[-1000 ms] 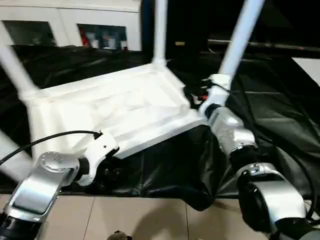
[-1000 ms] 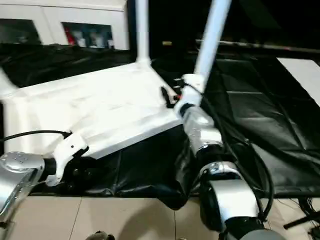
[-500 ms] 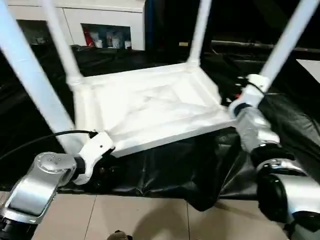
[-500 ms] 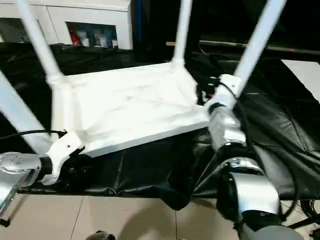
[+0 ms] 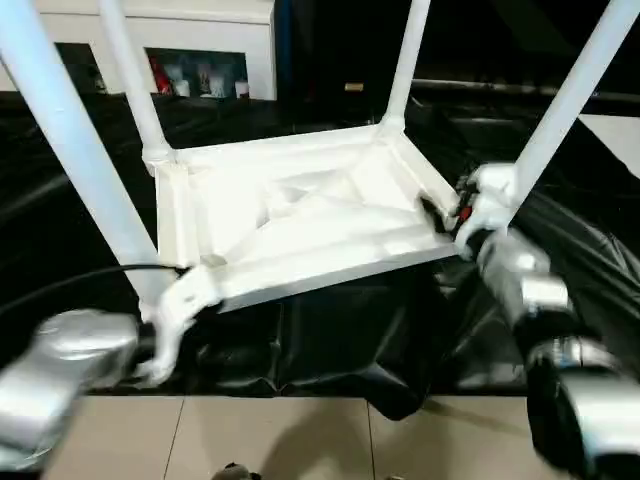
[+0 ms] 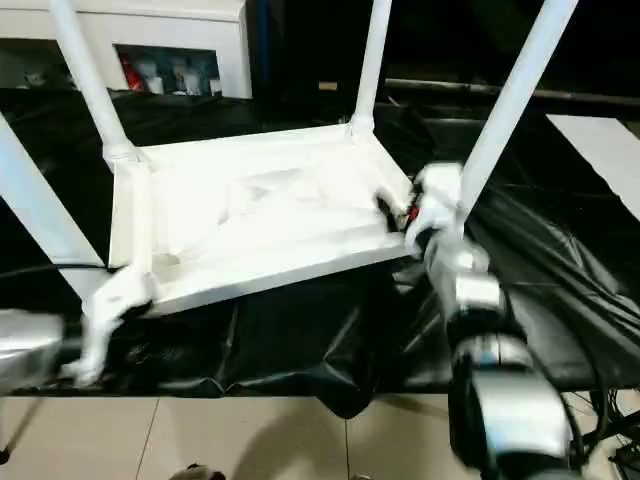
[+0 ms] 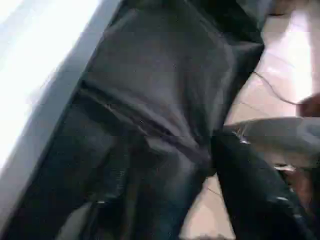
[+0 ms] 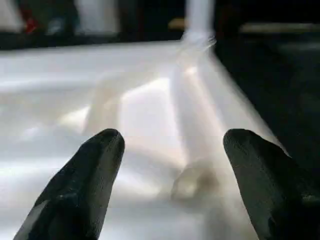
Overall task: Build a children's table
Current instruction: Rotate table base
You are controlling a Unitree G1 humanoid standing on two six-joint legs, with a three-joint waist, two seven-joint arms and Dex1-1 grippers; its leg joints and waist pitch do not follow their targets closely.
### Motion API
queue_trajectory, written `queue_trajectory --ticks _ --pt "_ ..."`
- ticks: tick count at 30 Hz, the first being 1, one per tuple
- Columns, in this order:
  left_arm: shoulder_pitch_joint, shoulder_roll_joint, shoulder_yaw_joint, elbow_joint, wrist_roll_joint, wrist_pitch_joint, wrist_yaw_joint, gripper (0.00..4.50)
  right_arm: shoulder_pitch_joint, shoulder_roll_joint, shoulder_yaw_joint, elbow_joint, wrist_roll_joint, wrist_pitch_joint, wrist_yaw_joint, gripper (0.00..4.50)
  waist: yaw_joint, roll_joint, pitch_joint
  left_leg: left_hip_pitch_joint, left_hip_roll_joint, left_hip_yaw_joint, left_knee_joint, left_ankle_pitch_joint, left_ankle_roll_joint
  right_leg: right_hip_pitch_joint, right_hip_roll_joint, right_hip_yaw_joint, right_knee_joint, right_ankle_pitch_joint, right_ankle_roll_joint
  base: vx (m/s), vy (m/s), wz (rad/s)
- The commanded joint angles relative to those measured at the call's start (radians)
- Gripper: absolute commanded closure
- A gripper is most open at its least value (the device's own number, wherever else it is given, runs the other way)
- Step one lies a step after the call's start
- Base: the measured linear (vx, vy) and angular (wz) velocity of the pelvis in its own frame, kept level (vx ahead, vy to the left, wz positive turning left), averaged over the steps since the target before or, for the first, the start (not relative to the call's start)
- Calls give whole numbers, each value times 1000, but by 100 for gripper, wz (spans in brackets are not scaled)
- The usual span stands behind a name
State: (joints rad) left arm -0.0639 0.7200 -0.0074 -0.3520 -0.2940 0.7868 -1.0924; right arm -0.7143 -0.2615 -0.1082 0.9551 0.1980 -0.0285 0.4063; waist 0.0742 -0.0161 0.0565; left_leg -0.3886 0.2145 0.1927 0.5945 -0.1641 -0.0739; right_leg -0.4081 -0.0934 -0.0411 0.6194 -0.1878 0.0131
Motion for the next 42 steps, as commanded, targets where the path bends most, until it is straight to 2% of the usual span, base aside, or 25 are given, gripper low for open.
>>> queue_trajectory --ticks 1,2,3,4,5,6,7,8,9,11,14,15,22,23,25,29,31,32,33,34,35,36,39,41,42 --pt "14 25 41 -14 -22 19 -22 186 21 -1 21 -75 -6 19 39 91 -4 10 -68 22 1 2 -67 -227 6 37 -17 22 -59 -143 -214 0 0 0" --pt "18 31 46 -13 -23 19 -24 170 30 -1 25 -87 -6 20 46 91 -3 11 -66 22 2 1 -70 -248 -1 37 -18 22 -63 -178 -210 0 0 0" --pt "54 82 87 6 -22 6 -51 161 111 -14 67 -204 8 38 130 91 -3 12 -62 24 3 -1 -73 -281 -6 35 -18 23 -68 -218 -195 0 0 0" --pt "73 109 121 19 -27 1 -67 160 155 -26 76 -273 30 65 170 91 -5 15 -61 23 3 -2 -74 -288 -7 36 -17 24 -69 -231 -185 0 0 0" --pt "86 125 143 27 -31 -3 -78 160 183 -33 81 -318 45 84 192 91 -7 14 -60 24 4 -3 -78 -303 -7 35 -17 25 -72 -252 -172 0 0 0" --pt "86 125 143 27 -31 -3 -78 139 183 -33 81 -318 45 84 192 91 -8 13 -59 26 4 -3 -78 -310 -6 34 -15 25 -74 -262 -169 0 0 0" --pt "103 156 183 48 -36 -18 -83 139 227 -55 84 -384 52 122 212 91 -9 16 -59 31 6 -4 -80 -330 -14 28 -16 26 -76 -282 -175 0 0 0" --pt "109 173 206 63 -33 -25 -81 118 250 -69 86 -414 50 143 218 91 -6 17 -56 33 4 -3 -80 -348 -17 25 -14 27 -81 -300 -171 0 0 0" --pt "117 207 261 105 -18 -56 -74 116 301 -102 83 -462 42 173 223 91 -7 17 -54 33 5 -6 -83 -368 -22 25 -14 26 -82 -323 -165 0 0 0" --pt "118 229 296 129 -18 -57 -79 102 336 -120 68 -494 48 198 222 91 -7 14 -53 36 4 -6 -83 -387 -28 23 -15 27 -86 -353 -155 0 0 0" --pt "118 243 323 146 -24 -69 -84 102 369 -138 67 -521 34 205 222 91 -9 15 -50 37 5 -11 -86 -432 -37 19 -20 27 -93 -419 -142 0 0 0" --pt "117 253 352 169 -30 -91 -84 102 403 -156 67 -549 26 229 221 91 -10 18 -49 37 4 -12 -86 -440 -38 18 -21 28 -95 -428 -141 0 0 0" --pt "97 239 406 189 -59 -145 -64 102 447 -175 54 -605 20 331 165 91 -14 19 -50 36 3 -22 -89 -454 -41 19 -21 26 -93 -419 -149 0 0 0" --pt "81 222 402 185 -57 -149 -39 102 443 -171 54 -591 5 327 136 91 -13 23 -49 39 2 -22 -89 -462 -43 16 -20 27 -93 -412 -154 0 0 0" --pt "61 203 393 189 -48 -163 -5 102 438 -162 51 -578 -14 318 98 91 -14 21 -50 40 1 -22 -87 -464 -49 16 -20 26 -93 -404 -159 0 0 0" --pt "5 153 365 236 -26 -211 59 102 402 -118 39 -527 -34 289 12 91 -14 23 -53 39 -2 -23 -85 -451 -53 18 -21 26 -91 -398 -156 0 0 0" --pt "-27 110 380 232 -71 -200 70 102 380 -97 35 -499 -39 268 -21 91 -15 23 -54 38 -2 -24 -85 -447 -56 19 -22 25 -90 -387 -161 0 0 0" --pt "-56 67 396 226 -120 -175 85 102 362 -77 32 -478 -33 263 -35 91 -13 24 -57 37 -3 -23 -84 -434 -61 21 -23 26 -84 -365 -168 0 0 0" --pt "-67 52 400 224 -135 -165 92 102 355 -70 32 -470 -31 263 -38 91 -12 23 -57 40 -4 -20 -82 -433 -60 17 -21 27 -85 -349 -177 0 0 0" --pt "-78 35 403 222 -150 -154 103 102 347 -62 33 -461 -28 265 -40 91 -13 23 -58 39 -4 -20 -82 -428 -60 20 -20 26 -82 -336 -181 0 0 0" --pt "-84 22 390 221 -148 -152 114 102 336 -54 46 -449 -37 258 -43 91 -12 19 -60 31 -4 -22 -82 -404 -55 28 -20 25 -77 -311 -182 0 0 0" --pt "-86 4 359 217 -141 -153 130 102 315 -37 66 -425 -54 245 -48 91 -12 21 -60 31 -4 -20 -82 -393 -52 27 -20 26 -77 -299 -181 0 0 0" --pt "-82 -20 320 199 -150 -145 134 102 283 -13 80 -388 -68 228 -59 91 -13 22 -61 28 -4 -20 -81 -371 -49 30 -21 26 -76 -293 -182 0 0 0" --pt "-80 -36 300 169 -166 -132 130 102 264 -5 83 -362 -71 219 -62 91 -14 23 -63 31 -2 -20 -80 -365 -51 30 -21 26 -73 -277 -186 0 0 0" --pt "-83 -75 251 91 -219 -88 122 102 219 14 88 -303 -78 198 -64 91 -13 20 -65 32 -1 -18 -78 -354 -51 29 -20 26 -70 -257 -192 0 0 0"
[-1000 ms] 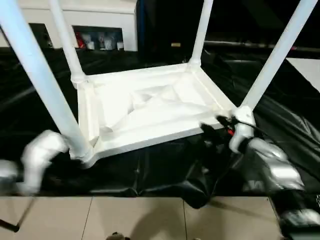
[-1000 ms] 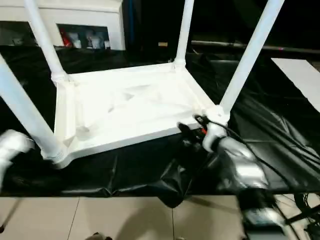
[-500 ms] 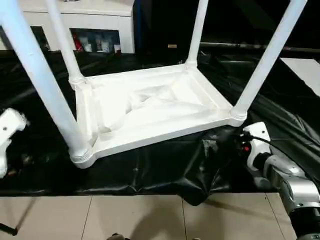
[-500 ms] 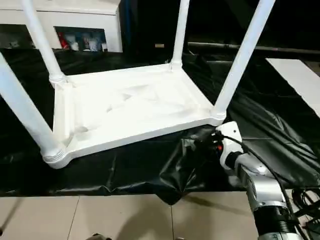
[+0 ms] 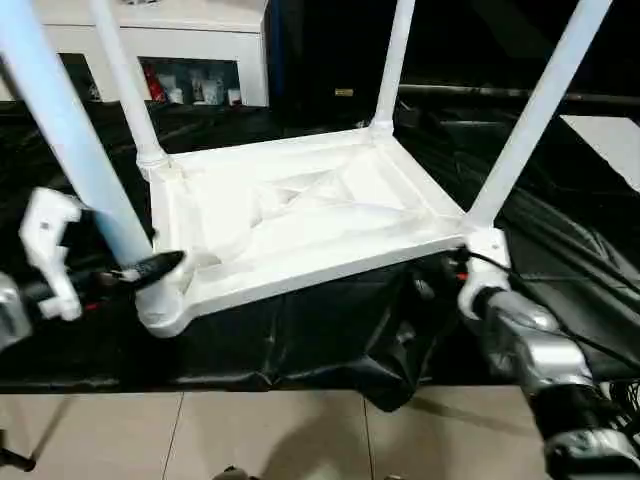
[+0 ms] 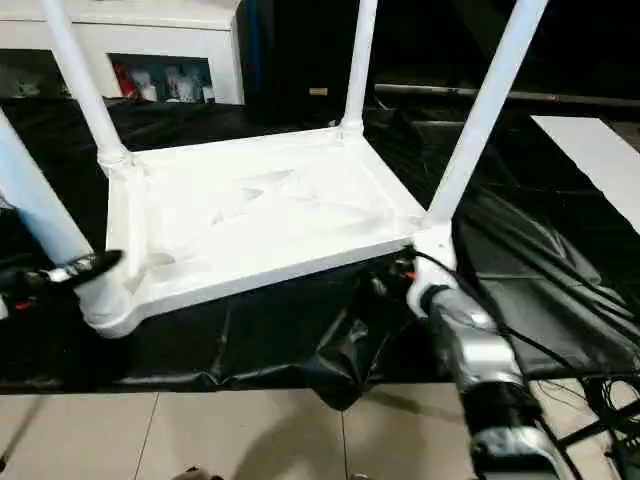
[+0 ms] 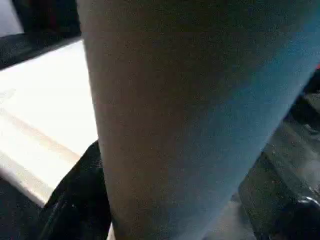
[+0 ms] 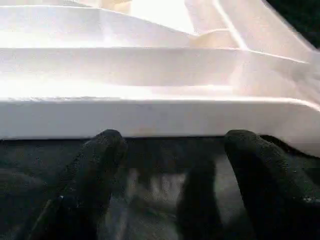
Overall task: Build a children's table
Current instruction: Rotate table base
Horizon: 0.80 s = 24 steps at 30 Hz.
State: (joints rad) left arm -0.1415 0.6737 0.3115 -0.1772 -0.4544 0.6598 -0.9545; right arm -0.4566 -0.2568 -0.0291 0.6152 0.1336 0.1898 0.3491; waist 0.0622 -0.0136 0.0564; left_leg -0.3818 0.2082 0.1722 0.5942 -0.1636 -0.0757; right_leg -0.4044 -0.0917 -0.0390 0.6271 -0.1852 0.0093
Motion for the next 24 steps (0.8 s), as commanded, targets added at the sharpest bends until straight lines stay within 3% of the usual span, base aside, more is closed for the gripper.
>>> queue_trajectory --ticks 1,2,3,4,6,9,11,13,16,20,23,24 --pt "-5 -29 -68 -84 -59 39 -16 102 -39 10 9 36 -14 -21 -7 91 0 20 -65 28 7 4 -78 -354 -50 23 -22 24 -75 -249 -198 0 0 0" --pt "-17 -60 -116 -145 -105 79 -15 102 -76 24 13 82 -21 -38 -6 91 3 17 -64 27 6 6 -76 -339 -48 23 -19 24 -74 -227 -205 0 0 0" --pt "-27 -74 -140 -165 -114 88 -10 102 -91 29 16 100 -26 -44 -6 91 4 16 -66 22 6 4 -77 -321 -47 30 -20 23 -69 -205 -209 0 0 0" --pt "-38 -84 -158 -173 -122 92 -8 102 -102 34 18 112 -28 -47 -2 91 5 17 -66 22 6 6 -77 -319 -46 29 -19 23 -69 -202 -207 0 0 0" --pt "-81 -122 -206 -188 -138 99 -1 102 -130 46 34 144 -38 -56 14 91 2 7 -66 17 3 7 -75 -305 -44 34 -19 24 -69 -204 -196 0 0 0" --pt "-161 -188 -268 -164 -132 94 10 102 -170 66 51 190 -49 -78 27 91 0 4 -65 15 2 8 -72 -302 -45 36 -24 25 -73 -245 -179 0 0 0" --pt "-215 -238 -297 -131 -118 88 20 102 -193 84 59 212 -52 -92 42 91 -6 -6 -65 11 2 8 -72 -299 -48 38 -25 25 -76 -274 -166 0 0 0" --pt "-266 -285 -332 -95 -97 79 31 102 -214 104 69 231 -58 -106 63 91 -6 -3 -64 14 1 9 -70 -303 -45 34 -25 26 -80 -297 -158 0 0 0" --pt "-319 -331 -398 -57 -74 57 44 102 -244 130 81 262 -68 -127 81 91 -13 -2 -66 7 1 6 -71 -287 -46 39 -25 23 -78 -289 -151 0 0 0" --pt "-384 -407 -480 0 -54 22 49 102 -273 164 95 291 -68 -144 111 91 -19 -3 -69 7 3 7 -68 -273 -24 39 -26 25 -77 -241 -183 0 0 0" --pt "-409 -451 -518 31 -31 3 50 102 -273 178 101 296 -70 -153 142 91 -12 0 -73 8 7 8 -66 -224 -10 43 -25 24 -68 -155 -209 0 0 0" --pt "-422 -471 -529 50 -21 -7 56 102 -271 183 104 297 -72 -156 156 91 -10 -4 -73 10 7 11 -64 -209 0 42 -22 25 -68 -120 -220 0 0 0"
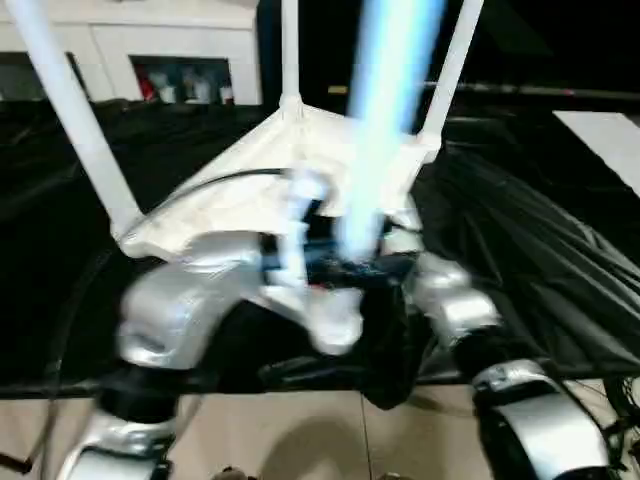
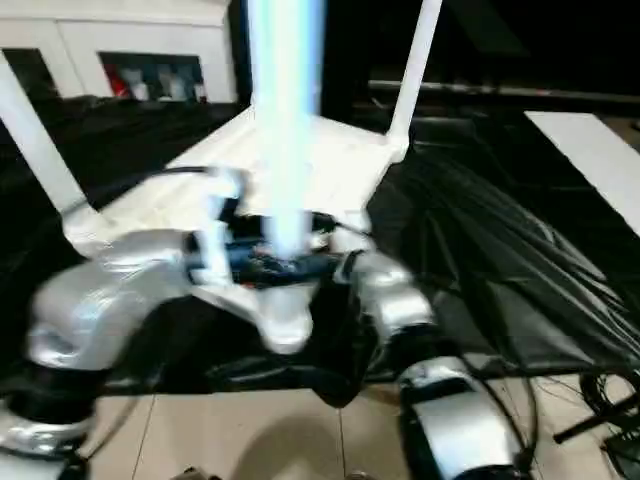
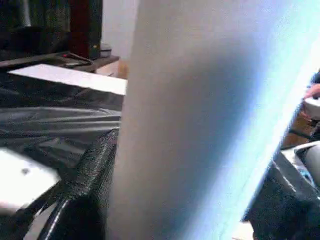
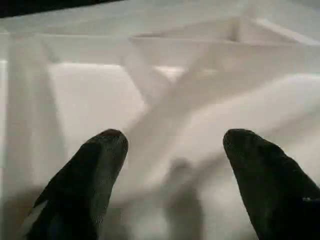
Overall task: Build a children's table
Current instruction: Rotate table base
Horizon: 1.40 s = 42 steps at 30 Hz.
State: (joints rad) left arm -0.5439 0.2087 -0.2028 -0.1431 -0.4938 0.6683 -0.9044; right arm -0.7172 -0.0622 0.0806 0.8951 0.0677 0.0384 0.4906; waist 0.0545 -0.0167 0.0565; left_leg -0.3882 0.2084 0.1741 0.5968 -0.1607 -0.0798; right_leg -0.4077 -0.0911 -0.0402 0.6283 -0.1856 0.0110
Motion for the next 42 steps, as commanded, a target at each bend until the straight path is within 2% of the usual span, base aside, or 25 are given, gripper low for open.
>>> queue_trajectory --ticks 1,4,6,8,11,12,14,19,21,23,27,31,32,37,42 --pt "-29 -21 -22 31 27 -25 12 102 -9 -8 -5 17 -6 -7 26 91 2 1 -74 16 6 8 -67 -200 4 49 -24 25 -65 -106 -225 0 0 0" --pt "-48 -55 -50 69 51 -53 26 102 -2 -1 6 12 -4 -6 65 91 8 0 -75 17 6 10 -66 -188 17 51 -23 24 -65 -77 -234 0 0 0" --pt "-72 -78 -73 132 100 -98 63 102 -4 -2 15 17 -13 -25 69 91 12 -1 -73 18 8 10 -68 -209 18 50 -26 25 -70 -112 -229 0 0 0" --pt "-78 -78 -80 151 117 -113 73 102 -7 -4 15 22 -19 -40 54 91 14 -3 -72 15 7 8 -70 -211 12 53 -29 24 -71 -132 -220 0 0 0" --pt "-91 -66 -68 191 144 -138 88 102 -36 -22 -68 29 29 -75 -21 91 11 -3 -71 18 7 8 -70 -232 1 50 -30 25 -75 -176 -206 0 0 0" --pt "-89 -53 -56 195 148 -142 80 102 -51 -47 -113 40 45 -89 -68 91 13 -1 -72 21 7 8 -70 -238 -5 47 -30 25 -75 -189 -202 0 0 0" --pt "-81 -35 -51 187 147 -138 71 102 -60 -85 -131 68 31 -96 -129 91 11 -3 -70 22 6 9 -69 -248 -13 45 -26 23 -75 -199 -200 0 0 0" --pt "-63 0 -44 164 132 -132 47 102 -79 -181 -108 184 -35 -50 -225 91 9 -5 -69 19 -1 9 -67 -275 -26 46 -25 21 -81 -253 -176 0 0 0" --pt "-59 9 -42 153 125 -126 38 102 -83 -190 -102 205 -47 -47 -213 91 5 -9 -71 7 -3 7 -66 -257 -18 52 -27 19 -78 -243 -176 0 0 0" --pt "-54 20 -35 125 109 -105 34 102 -95 -194 -79 254 -78 -39 -195 91 1 -9 -73 6 -2 7 -65 -241 -10 53 -27 18 -75 -225 -182 0 0 0" --pt "-46 31 -28 80 82 -67 40 102 -115 -168 -83 302 -73 -54 -181 91 4 -5 -75 8 4 7 -62 -210 12 50 -28 19 -65 -143 -231 0 0 0" --pt "-31 32 -25 30 59 -28 47 102 -127 -123 -83 328 -69 -76 -139 91 9 1 -73 12 5 9 -63 -212 18 46 -27 19 -63 -125 -249 0 0 0" --pt "-27 32 -24 16 52 -17 49 102 -128 -112 -81 333 -69 -80 -127 91 9 -2 -73 11 6 8 -64 -218 17 49 -28 19 -62 -122 -252 0 0 0" --pt "-20 11 -41 -42 20 26 66 102 -141 -50 -83 350 -57 -104 -76 91 10 -3 -70 13 8 8 -67 -244 9 47 -29 20 -65 -158 -244 0 0 0" --pt "-36 -32 -64 -51 10 38 81 102 -150 -1 -70 357 -67 -117 -53 91 6 -4 -69 9 6 6 -70 -253 0 49 -31 20 -67 -183 -232 0 0 0"
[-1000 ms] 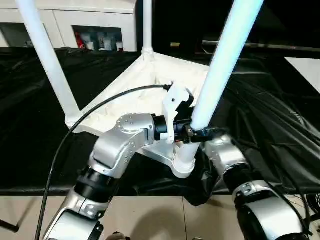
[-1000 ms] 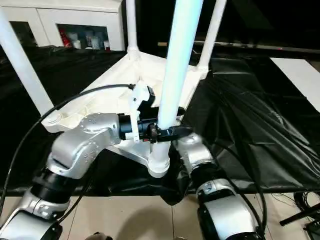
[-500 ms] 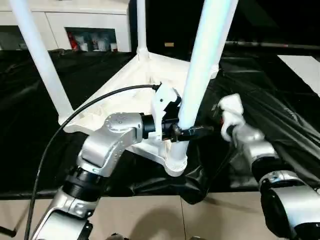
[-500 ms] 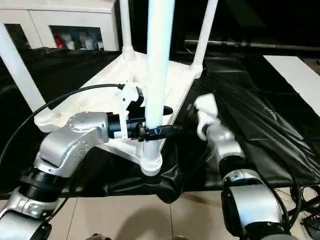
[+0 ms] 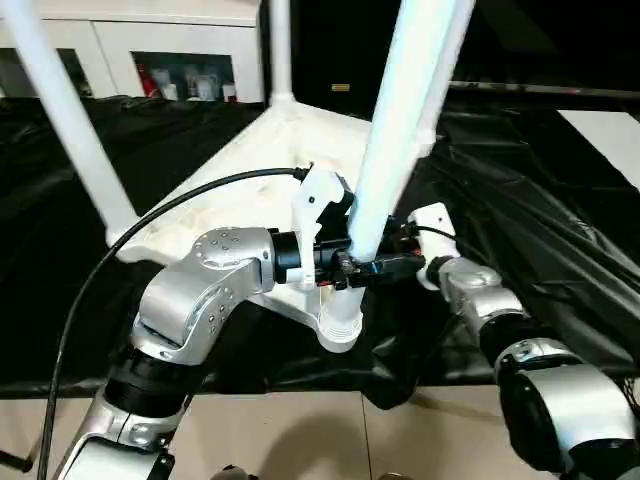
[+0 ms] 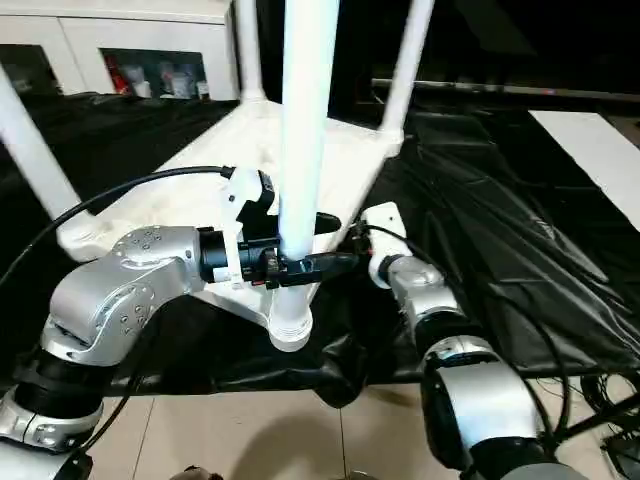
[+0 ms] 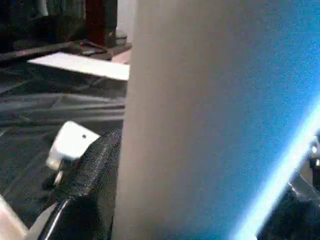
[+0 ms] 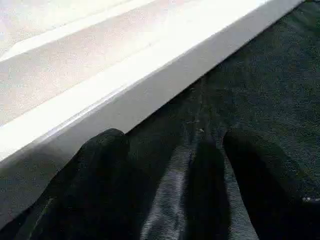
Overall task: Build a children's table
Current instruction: Rotate table base
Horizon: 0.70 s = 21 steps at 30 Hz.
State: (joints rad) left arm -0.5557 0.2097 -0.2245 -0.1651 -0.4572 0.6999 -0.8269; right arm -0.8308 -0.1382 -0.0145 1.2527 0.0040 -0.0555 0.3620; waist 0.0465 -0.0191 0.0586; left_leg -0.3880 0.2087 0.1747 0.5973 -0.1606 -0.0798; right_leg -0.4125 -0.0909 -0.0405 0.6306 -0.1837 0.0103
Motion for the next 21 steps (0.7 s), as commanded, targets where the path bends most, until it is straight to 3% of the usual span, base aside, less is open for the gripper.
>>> queue_trajectory --ticks 1,7,12,14,19,21 --pt "-28 -42 -46 -28 -29 8 7 102 -38 83 25 1 -4 -25 79 91 12 -2 -71 8 6 5 -71 -255 0 55 -31 20 -70 -186 -230 0 0 0" --pt "-52 -79 -73 1 -6 -8 12 102 -39 113 40 3 -22 -43 96 91 4 -4 -73 8 6 6 -67 -220 21 56 -30 21 -66 -120 -249 0 0 0" --pt "-72 -58 -80 78 72 -54 34 102 -52 94 31 16 -36 -48 12 91 3 -2 -74 10 6 8 -65 -207 37 55 -29 21 -65 -95 -263 0 0 0" --pt "-80 -3 -91 144 155 -116 48 102 -61 65 15 20 -37 -44 -43 91 3 1 -72 13 6 7 -66 -225 32 51 -28 22 -69 -124 -252 0 0 0" --pt "-72 83 -89 184 207 -143 35 102 -59 23 -25 11 -12 -45 -57 91 15 5 -71 22 8 7 -70 -264 -4 46 -27 23 -69 -170 -225 0 0 0" --pt "-68 109 -84 185 212 -135 27 102 -51 10 -28 5 -13 -53 -56 91 17 5 -72 20 6 7 -69 -256 -11 47 -26 22 -66 -158 -221 0 0 0"
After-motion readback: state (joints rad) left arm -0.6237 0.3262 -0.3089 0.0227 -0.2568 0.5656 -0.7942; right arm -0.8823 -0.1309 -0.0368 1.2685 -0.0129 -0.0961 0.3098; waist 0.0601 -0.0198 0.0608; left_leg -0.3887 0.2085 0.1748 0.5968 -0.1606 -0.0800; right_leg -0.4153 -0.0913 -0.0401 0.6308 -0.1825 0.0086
